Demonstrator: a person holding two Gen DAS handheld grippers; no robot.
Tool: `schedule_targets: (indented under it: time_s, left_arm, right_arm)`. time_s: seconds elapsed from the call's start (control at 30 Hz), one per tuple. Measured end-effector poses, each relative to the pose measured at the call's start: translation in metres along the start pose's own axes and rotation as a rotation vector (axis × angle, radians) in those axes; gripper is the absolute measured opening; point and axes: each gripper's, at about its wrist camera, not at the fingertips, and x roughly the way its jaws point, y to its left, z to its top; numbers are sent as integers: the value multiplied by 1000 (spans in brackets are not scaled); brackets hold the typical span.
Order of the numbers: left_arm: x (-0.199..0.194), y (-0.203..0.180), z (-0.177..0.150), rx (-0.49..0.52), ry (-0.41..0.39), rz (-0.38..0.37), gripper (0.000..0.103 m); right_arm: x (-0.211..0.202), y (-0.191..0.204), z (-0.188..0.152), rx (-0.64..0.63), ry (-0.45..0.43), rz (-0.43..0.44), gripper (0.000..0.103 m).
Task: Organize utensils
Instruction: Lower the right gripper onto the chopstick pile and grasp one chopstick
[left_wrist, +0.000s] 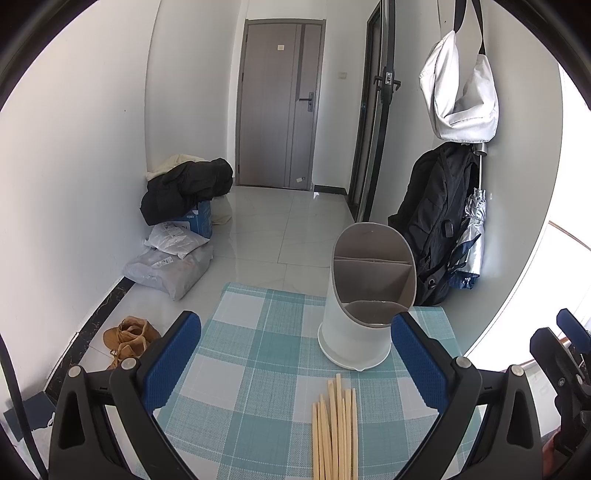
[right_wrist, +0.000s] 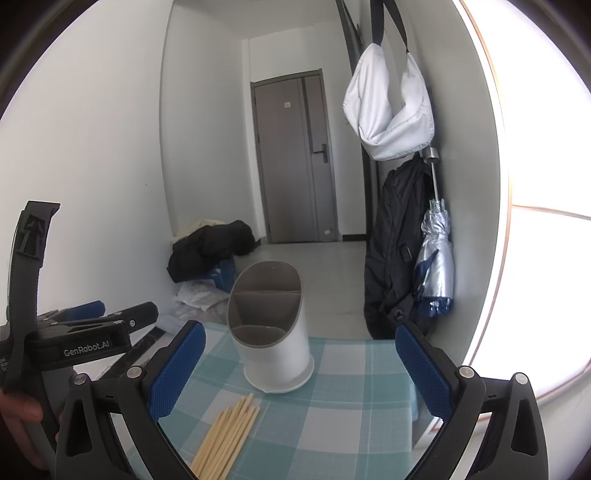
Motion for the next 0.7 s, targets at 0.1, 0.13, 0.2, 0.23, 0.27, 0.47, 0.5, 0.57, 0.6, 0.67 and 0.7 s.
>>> schedule_targets:
  time_s: [0.1,0.13,0.2,0.23,0.27,0.47,0.5,0.57,0.6,0.67,0.7]
  left_arm:
    - [0,1,0,-4,2,0,100]
    - [0,1,-1,-1,3,2,100]
    - [1,1,-1,0,8,5,100]
    - [1,1,-1,-1,9,3,100]
    - [1,2,-1,-1,10,3,100]
    - [9,8,-1,5,48,38,100]
    - [12,10,-1,8,64,53,100]
    - [22,18,-3,10,119,93,100]
    - [26,23,-4,-3,145,93,100]
    - [34,36,-6,-43,201,90,100]
    - [38,45,-7,-70,225,83,100]
  right_arm:
    - [0,0,0,1,1,-3,103]
    - [0,0,0,0,2,-4,103]
    - [0,1,-1,-1,5,-1,103]
    - [1,1,-1,0,7,1,103]
    - [2,2,-1,1,12,5,103]
    - [19,6,-9,-7,91,25,103]
    - [27,7,-13,-4,130,47,103]
    - [43,11,-21,-13,215,58,103]
    - [54,13,-26,-28,266,59,103]
    - [76,20,-38,-62,365,62,98]
    - [88,24,-45,-80,419,60,94]
